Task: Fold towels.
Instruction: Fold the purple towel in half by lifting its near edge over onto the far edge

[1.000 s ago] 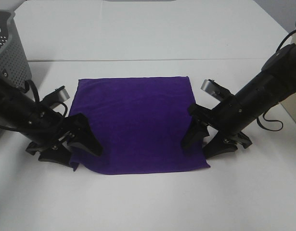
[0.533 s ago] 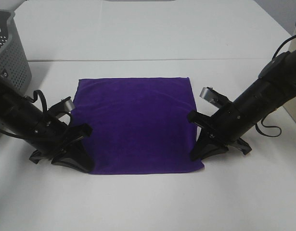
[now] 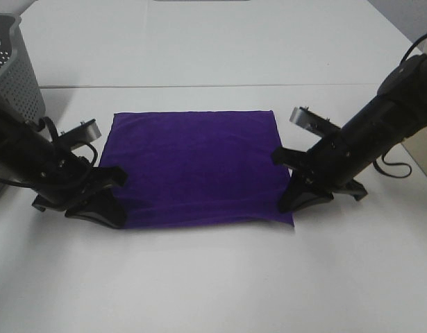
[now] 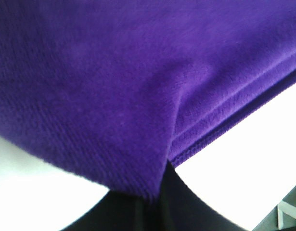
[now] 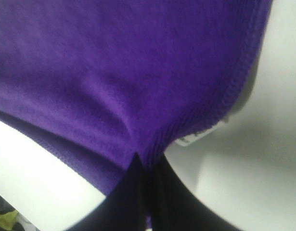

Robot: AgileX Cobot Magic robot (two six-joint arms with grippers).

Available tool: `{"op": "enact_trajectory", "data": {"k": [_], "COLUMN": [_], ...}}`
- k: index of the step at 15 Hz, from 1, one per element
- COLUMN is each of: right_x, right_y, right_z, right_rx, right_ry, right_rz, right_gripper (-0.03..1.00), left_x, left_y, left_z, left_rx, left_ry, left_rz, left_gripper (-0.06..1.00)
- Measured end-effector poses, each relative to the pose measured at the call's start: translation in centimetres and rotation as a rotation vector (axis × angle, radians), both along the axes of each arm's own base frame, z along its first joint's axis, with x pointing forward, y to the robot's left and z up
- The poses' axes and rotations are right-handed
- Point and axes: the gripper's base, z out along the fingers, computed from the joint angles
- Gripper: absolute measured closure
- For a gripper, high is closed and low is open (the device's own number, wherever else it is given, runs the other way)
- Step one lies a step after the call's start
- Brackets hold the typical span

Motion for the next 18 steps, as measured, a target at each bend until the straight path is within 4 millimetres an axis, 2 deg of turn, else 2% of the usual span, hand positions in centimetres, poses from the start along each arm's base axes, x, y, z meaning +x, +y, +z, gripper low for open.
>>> {"op": "enact_trajectory", "data": {"k": [4, 7, 9, 10, 11, 16, 18], "right_x": [4.4, 8.4, 11.0, 13.7, 14.5, 17.1, 17.7], "right_y": [0.7, 1.3, 1.8, 2.2, 2.3, 2.5, 2.4], "right_z": [5.0, 7.5, 7.4, 6.9, 6.1, 2.5, 2.1], "right_rx": [0.029, 0.042, 0.047, 0.044, 0.034, -0.004, -0.026], "right_ry": [-0.215, -0.345, -0.384, -0.429, -0.434, -0.433, -0.454], "right_rz": [0.002, -0.009, -0.021, -0.021, -0.017, -0.004, -0.005], "right_gripper": [0.96, 0.96, 0.96, 0.96, 0.96, 0.96, 0.96], "left_x": [2.6, 6.8, 9.7, 12.0, 12.9, 17.1, 18.6], "left_y": [-0.4, -1.0, -1.4, -1.7, -1.8, -2.3, -2.5], "left_z": [3.4, 5.8, 6.5, 6.7, 6.4, 4.5, 3.8], "left_rx": [-0.016, -0.032, -0.033, -0.025, -0.018, 0.021, 0.023], "left_ry": [-0.146, -0.279, -0.352, -0.405, -0.42, -0.49, -0.512], "left_rz": [-0.004, 0.021, 0.036, 0.045, 0.037, -0.005, -0.018], "left_gripper": [0.94, 0.94, 0.94, 0.94, 0.94, 0.94, 0.94]}}
